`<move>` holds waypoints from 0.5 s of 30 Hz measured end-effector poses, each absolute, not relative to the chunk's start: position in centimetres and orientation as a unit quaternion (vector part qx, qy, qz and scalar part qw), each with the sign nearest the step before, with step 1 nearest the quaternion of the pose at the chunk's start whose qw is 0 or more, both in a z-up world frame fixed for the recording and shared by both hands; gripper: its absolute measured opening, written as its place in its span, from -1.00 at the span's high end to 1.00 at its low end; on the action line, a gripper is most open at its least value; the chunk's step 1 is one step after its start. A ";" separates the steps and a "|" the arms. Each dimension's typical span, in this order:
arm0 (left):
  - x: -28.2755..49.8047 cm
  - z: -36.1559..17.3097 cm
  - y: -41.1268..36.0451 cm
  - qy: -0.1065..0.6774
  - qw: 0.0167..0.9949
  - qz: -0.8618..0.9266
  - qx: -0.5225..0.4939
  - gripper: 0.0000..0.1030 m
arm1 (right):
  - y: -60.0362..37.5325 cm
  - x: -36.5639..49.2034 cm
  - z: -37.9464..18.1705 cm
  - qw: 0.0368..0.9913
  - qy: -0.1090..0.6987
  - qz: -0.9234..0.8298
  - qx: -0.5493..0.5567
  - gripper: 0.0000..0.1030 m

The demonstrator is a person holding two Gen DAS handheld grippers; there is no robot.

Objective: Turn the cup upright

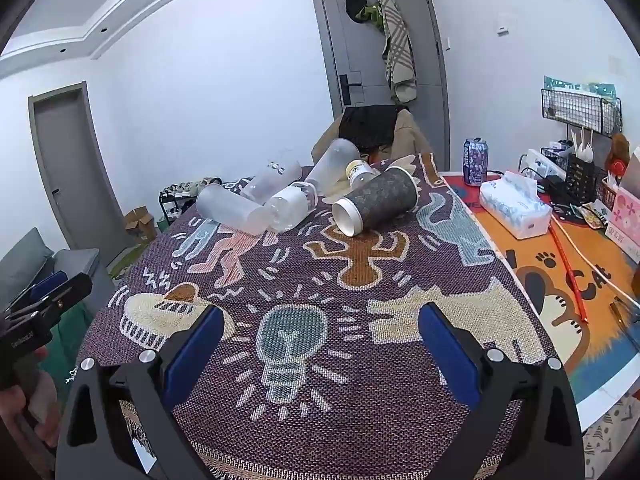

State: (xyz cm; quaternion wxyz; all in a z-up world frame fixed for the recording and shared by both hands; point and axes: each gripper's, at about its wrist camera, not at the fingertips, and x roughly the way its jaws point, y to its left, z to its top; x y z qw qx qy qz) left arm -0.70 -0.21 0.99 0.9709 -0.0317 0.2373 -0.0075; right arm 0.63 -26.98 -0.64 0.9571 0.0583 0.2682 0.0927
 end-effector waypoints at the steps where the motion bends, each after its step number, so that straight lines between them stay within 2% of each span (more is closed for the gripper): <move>1: -0.7 1.1 -0.3 0.237 0.971 -0.009 -0.032 -0.89 | -27.0 0.6 -0.6 0.957 0.268 0.092 0.058 -0.85; 15: -1.1 1.6 -0.4 0.226 0.973 -0.021 -0.038 -0.89 | -26.6 -0.1 0.3 0.960 0.261 0.089 0.052 -0.86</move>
